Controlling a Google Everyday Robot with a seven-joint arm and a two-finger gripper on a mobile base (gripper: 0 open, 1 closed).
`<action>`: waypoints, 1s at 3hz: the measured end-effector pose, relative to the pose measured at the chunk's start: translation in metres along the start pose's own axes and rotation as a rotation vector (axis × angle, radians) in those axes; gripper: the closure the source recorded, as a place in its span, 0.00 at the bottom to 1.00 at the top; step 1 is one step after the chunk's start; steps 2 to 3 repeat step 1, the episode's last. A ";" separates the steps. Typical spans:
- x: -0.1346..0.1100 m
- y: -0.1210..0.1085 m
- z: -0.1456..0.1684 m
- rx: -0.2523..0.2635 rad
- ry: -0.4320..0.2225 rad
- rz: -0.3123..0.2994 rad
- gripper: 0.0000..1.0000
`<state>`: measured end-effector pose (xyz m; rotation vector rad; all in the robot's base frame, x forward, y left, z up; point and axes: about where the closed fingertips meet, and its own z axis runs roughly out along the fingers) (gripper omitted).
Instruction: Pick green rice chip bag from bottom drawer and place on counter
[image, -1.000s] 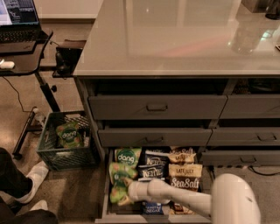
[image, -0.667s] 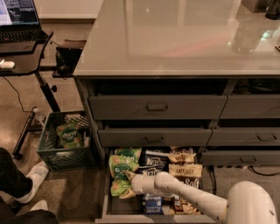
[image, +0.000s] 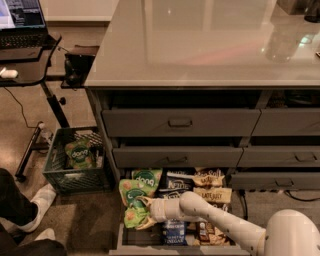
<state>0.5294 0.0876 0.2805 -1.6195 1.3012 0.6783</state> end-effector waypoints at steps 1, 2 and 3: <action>0.000 0.000 0.000 0.000 0.000 0.000 1.00; 0.000 0.000 0.000 0.000 0.000 0.000 1.00; 0.000 0.000 0.000 0.000 0.000 0.000 1.00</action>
Offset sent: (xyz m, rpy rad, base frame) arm 0.0000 0.0000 0.0000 0.0000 0.0000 0.0000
